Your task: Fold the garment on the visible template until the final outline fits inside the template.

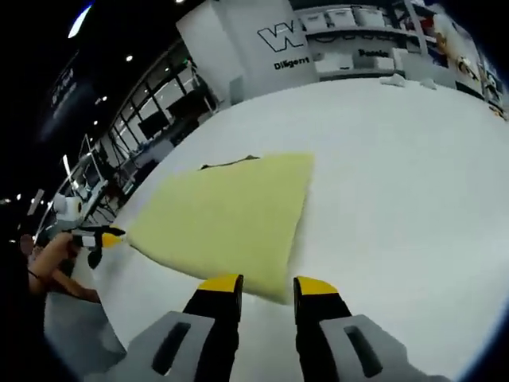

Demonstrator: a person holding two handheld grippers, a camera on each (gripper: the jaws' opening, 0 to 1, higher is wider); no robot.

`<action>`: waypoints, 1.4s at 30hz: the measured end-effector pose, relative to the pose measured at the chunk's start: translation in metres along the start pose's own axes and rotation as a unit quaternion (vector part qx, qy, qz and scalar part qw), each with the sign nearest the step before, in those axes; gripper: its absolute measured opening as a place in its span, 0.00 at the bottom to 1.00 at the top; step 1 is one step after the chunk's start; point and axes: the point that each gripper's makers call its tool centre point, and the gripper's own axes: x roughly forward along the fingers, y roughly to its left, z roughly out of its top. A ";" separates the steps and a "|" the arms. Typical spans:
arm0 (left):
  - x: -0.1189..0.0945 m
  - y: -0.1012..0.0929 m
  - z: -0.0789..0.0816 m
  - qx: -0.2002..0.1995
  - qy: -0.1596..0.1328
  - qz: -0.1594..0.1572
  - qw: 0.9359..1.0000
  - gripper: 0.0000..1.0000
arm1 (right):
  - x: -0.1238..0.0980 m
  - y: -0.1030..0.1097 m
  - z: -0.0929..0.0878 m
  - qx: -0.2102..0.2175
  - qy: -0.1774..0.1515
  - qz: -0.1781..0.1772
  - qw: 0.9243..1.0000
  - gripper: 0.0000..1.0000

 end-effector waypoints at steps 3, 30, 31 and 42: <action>0.006 -0.004 -0.002 -0.032 0.003 -0.003 0.999 0.31 | 0.005 -0.003 -0.004 0.014 0.009 -0.007 1.000 0.11; 0.005 -0.007 -0.025 0.040 0.047 0.019 0.998 0.00 | -0.004 0.004 -0.018 -0.077 0.041 -0.021 0.996 0.00; 0.005 -0.007 -0.024 0.038 0.044 0.020 0.998 0.00 | -0.004 0.004 -0.017 -0.081 0.034 -0.023 0.996 0.00; -0.015 -0.012 0.001 0.024 -0.013 0.020 0.999 0.50 | -0.021 0.026 0.012 -0.130 -0.029 -0.017 0.991 0.47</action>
